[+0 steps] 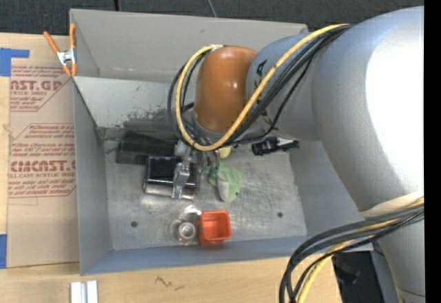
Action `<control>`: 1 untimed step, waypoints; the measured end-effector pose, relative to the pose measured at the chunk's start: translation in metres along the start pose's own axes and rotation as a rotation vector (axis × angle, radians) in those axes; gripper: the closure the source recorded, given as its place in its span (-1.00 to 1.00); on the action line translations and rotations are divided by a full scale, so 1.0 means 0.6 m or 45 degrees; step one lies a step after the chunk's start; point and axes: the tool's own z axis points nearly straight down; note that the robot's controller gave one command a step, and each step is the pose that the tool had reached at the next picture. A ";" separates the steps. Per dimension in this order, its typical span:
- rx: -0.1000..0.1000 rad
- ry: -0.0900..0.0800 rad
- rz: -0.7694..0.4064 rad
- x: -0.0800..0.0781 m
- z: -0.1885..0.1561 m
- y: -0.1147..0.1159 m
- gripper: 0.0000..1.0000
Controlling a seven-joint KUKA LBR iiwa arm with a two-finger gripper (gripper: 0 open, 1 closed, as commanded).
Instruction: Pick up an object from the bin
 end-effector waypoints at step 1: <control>0.000 0.000 0.000 0.000 0.000 0.000 1.00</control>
Offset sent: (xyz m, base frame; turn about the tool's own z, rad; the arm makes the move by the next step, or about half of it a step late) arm -0.0025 0.0093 0.1368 0.0222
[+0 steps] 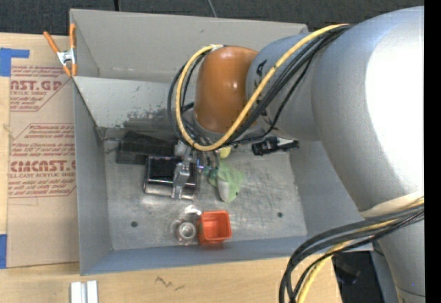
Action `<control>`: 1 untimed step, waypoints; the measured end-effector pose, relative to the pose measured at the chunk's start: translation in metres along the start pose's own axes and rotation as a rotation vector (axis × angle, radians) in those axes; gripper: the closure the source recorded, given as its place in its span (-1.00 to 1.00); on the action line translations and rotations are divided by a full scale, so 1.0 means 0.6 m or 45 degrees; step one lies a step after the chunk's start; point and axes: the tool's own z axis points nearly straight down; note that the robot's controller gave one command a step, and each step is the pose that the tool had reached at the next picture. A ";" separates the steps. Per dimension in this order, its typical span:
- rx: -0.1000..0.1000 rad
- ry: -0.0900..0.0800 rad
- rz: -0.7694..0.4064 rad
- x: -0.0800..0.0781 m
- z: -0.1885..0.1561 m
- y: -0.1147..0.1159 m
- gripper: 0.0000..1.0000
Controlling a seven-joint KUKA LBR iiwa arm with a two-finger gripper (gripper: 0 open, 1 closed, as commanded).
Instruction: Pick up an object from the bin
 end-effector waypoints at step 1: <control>0.000 0.000 0.000 0.000 0.000 0.000 1.00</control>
Offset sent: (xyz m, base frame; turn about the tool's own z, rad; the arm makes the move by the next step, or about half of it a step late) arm 0.0043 -0.0221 0.0319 0.0212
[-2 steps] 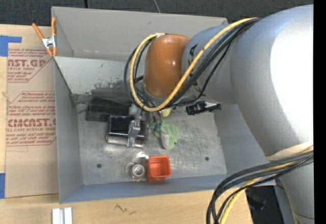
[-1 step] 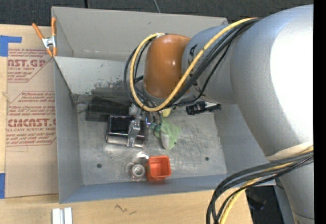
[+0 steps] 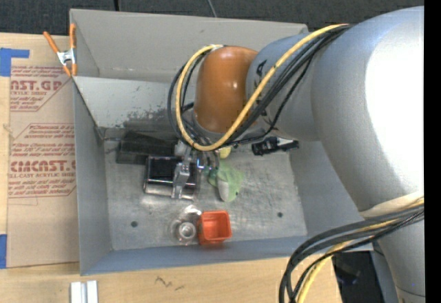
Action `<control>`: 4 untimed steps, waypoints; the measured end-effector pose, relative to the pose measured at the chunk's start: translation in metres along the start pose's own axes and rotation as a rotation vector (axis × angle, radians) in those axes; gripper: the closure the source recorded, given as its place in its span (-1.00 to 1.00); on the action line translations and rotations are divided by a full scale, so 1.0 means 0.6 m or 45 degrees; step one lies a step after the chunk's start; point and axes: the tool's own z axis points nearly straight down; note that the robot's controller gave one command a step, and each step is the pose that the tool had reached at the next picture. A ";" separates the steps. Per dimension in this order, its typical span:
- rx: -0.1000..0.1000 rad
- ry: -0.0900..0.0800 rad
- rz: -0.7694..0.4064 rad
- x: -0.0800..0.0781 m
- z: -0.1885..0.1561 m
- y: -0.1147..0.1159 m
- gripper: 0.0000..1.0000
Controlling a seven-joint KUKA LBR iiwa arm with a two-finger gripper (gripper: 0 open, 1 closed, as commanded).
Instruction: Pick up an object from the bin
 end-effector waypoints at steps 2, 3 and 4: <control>0.000 0.000 0.000 0.000 0.000 0.000 1.00; 0.000 0.000 0.000 0.000 0.000 0.000 1.00; -0.005 -0.011 0.001 -0.001 0.005 0.001 -1.00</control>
Offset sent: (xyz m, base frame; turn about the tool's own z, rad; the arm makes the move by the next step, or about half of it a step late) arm -0.0176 0.0140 0.1255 -0.0281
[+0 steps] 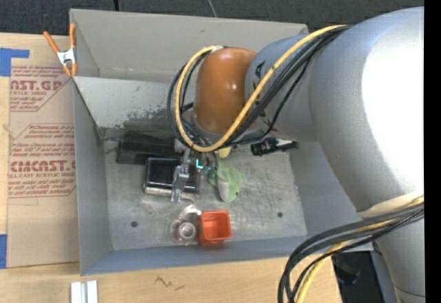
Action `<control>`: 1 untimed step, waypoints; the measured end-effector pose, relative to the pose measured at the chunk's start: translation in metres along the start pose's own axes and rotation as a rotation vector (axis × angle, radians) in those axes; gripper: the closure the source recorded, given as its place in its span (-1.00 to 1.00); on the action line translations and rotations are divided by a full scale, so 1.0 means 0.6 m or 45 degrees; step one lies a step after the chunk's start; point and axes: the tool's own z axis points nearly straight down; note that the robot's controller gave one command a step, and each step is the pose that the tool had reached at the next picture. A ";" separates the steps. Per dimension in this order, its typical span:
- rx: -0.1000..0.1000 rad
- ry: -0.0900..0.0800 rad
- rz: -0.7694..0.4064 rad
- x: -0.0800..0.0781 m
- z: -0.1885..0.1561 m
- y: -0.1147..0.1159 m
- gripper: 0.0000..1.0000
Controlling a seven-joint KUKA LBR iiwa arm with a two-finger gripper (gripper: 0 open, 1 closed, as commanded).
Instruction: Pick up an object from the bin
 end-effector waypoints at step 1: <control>-0.003 -0.009 0.002 -0.004 -0.002 0.000 1.00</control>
Offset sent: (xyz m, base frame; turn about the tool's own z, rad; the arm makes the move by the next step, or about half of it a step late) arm 0.0000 0.0000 0.0000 0.0000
